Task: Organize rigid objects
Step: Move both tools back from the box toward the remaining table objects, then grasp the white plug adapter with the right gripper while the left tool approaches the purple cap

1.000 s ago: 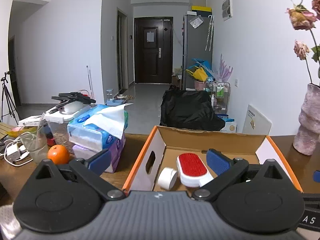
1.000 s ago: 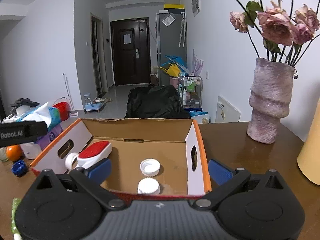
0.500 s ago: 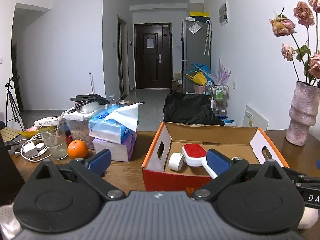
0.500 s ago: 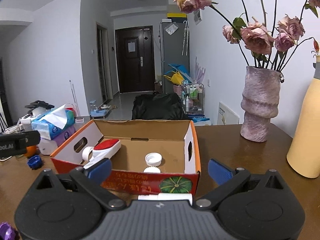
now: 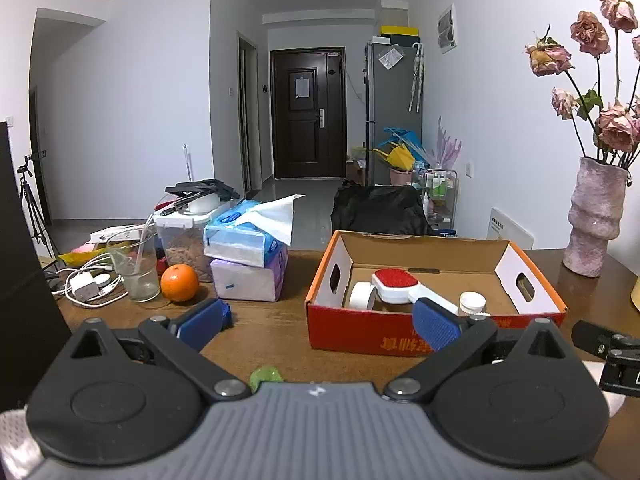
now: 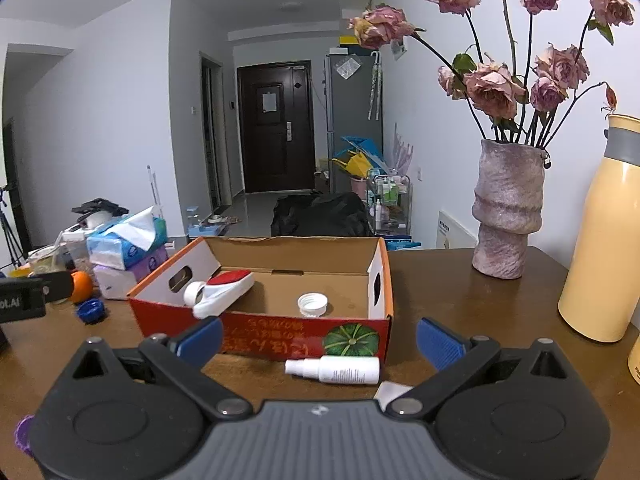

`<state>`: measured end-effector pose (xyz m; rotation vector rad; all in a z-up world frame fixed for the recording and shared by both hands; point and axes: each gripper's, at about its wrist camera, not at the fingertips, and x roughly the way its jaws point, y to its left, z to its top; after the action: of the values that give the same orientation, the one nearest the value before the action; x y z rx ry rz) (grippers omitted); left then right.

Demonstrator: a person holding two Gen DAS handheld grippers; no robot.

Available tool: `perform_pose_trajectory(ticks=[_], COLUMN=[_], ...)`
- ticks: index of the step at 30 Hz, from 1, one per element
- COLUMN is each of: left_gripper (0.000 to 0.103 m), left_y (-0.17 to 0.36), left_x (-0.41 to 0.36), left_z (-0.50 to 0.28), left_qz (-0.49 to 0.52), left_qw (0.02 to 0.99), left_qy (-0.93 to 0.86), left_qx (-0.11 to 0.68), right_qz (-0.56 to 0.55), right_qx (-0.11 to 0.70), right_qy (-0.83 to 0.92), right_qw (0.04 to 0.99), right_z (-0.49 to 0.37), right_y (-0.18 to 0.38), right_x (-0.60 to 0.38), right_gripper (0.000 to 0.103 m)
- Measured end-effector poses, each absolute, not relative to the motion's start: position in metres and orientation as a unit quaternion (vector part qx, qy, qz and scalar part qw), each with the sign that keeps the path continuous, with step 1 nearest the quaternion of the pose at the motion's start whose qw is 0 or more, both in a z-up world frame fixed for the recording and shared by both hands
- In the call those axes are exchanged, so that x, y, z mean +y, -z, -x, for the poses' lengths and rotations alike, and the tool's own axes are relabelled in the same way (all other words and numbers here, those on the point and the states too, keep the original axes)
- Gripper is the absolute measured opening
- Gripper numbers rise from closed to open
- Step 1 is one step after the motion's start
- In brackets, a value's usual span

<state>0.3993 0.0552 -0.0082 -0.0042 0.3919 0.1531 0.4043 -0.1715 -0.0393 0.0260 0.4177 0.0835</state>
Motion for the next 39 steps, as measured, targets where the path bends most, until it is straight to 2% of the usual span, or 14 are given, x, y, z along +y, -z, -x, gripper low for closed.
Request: perform_pose_trajectory(ticks=[39], left_gripper=[0.103], left_y=[0.036], left_x=[0.094], left_z=[-0.226], left_qz=[0.010], left_qw=[0.969], left_qy=[-0.090], left_qx=[0.231], right_qz=[0.009], right_qx=[0.225], right_qy=[-0.055], right_qw=[0.973], right_z=[-0.241], right_y=[0.065], right_x=[-0.155], right_gripper=[0.103])
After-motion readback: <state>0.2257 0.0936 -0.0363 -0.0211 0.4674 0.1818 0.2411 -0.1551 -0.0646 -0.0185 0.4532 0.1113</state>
